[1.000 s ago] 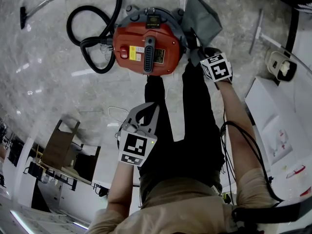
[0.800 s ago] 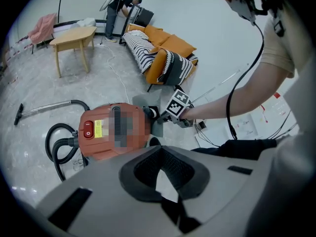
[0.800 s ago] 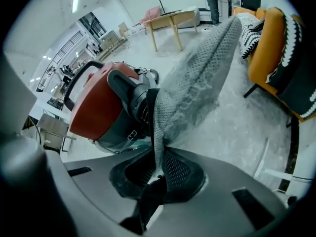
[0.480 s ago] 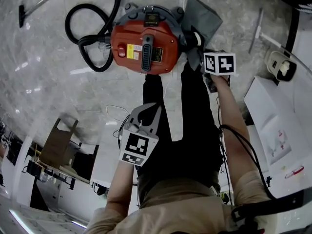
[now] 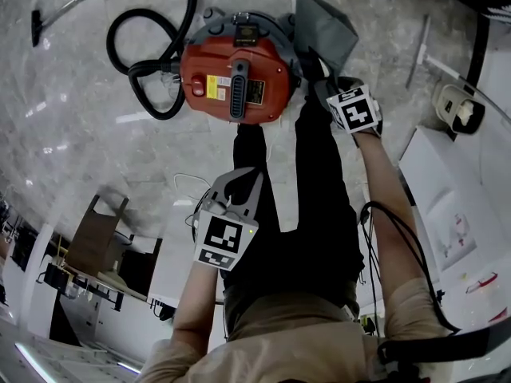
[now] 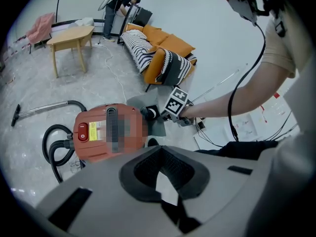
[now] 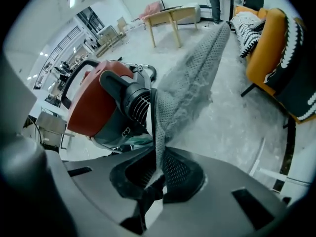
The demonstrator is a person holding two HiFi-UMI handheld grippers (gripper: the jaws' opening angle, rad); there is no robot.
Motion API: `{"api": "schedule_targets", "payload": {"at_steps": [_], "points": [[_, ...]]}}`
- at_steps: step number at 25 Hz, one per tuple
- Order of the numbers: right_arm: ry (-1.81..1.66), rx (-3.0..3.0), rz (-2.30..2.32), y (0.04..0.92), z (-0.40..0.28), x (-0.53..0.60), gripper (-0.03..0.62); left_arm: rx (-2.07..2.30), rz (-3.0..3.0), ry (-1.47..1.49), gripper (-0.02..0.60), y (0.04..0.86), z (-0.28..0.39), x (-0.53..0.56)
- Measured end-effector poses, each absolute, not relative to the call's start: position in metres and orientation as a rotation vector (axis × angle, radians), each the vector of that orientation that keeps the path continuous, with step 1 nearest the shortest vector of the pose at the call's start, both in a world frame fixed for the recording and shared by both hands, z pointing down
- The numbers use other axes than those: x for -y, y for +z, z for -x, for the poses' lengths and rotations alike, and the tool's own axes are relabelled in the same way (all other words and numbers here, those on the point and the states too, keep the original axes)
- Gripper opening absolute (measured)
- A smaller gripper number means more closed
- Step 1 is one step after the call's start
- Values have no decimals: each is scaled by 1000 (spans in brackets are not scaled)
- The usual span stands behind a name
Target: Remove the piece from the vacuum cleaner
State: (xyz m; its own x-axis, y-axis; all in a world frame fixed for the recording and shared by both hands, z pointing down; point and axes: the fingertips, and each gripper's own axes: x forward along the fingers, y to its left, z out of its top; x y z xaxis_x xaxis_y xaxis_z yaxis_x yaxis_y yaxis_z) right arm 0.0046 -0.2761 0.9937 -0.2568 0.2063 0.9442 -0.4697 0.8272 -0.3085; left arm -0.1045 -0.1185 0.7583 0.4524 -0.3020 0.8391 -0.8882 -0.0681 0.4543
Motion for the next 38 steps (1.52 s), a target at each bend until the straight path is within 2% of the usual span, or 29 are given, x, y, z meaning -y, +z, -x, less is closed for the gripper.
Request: {"api": "schedule_targets", "payload": {"at_steps": [26, 31, 38], "points": [[568, 1763, -252, 998, -13, 293, 29, 1104, -1670, 731, 5, 769, 115, 156], [594, 1724, -456, 996, -49, 346, 25, 1080, -1678, 745, 5, 770, 108, 152], [541, 1710, -472, 983, -88, 377, 25, 1080, -1688, 751, 5, 770, 103, 161]]}}
